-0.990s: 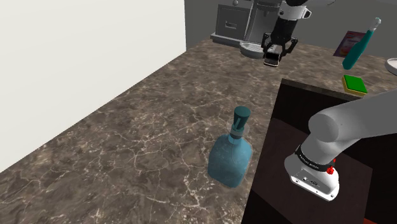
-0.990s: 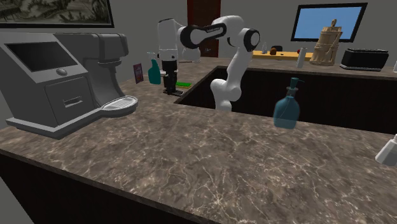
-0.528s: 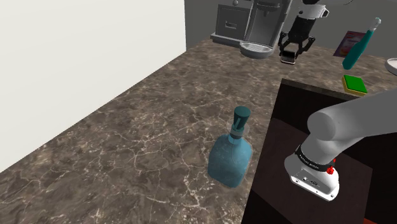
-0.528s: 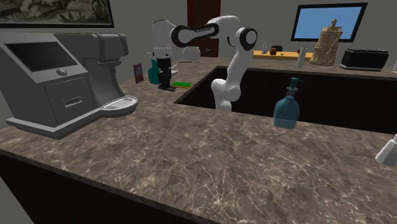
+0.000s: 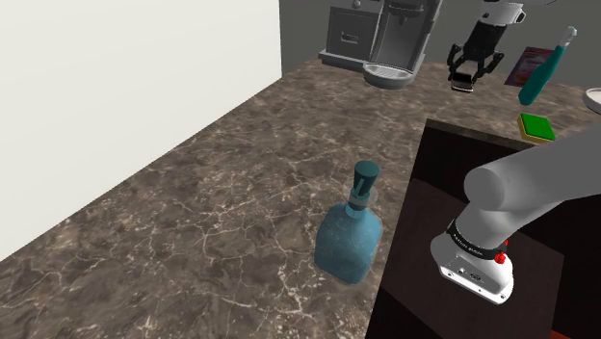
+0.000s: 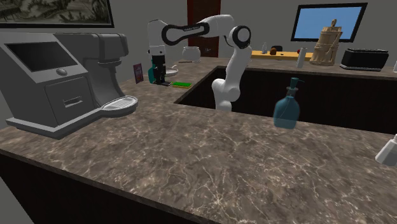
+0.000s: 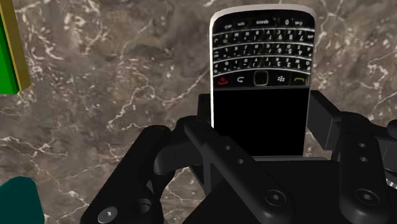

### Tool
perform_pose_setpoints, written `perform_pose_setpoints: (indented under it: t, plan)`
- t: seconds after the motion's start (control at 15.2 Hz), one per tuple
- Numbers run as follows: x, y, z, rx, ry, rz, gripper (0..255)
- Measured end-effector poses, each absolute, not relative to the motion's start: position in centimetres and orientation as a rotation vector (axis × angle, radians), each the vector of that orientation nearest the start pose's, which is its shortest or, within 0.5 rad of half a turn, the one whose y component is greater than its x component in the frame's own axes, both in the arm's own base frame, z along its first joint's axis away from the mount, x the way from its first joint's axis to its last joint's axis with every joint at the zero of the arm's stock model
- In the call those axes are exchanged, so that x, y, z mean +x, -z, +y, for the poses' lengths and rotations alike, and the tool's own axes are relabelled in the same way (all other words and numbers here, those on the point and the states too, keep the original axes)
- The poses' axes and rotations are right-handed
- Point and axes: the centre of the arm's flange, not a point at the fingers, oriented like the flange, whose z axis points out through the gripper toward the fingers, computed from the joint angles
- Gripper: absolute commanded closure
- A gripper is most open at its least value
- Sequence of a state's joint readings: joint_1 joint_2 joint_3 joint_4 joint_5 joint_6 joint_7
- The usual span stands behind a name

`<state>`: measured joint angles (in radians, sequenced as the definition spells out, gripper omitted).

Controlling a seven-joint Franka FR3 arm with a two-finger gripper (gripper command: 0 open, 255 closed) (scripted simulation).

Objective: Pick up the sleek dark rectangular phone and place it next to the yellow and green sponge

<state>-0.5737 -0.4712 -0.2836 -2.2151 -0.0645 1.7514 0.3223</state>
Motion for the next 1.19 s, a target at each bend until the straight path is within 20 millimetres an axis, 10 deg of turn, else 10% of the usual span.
perform_pose_setpoints:
  t: [0.53, 1.19]
  plan:
    - [21.1, -54.7, -42.2, -2.593, 0.012, 1.658, 255]
    - [20.9, -49.7, -42.8, -2.594, 0.012, 1.657, 255]
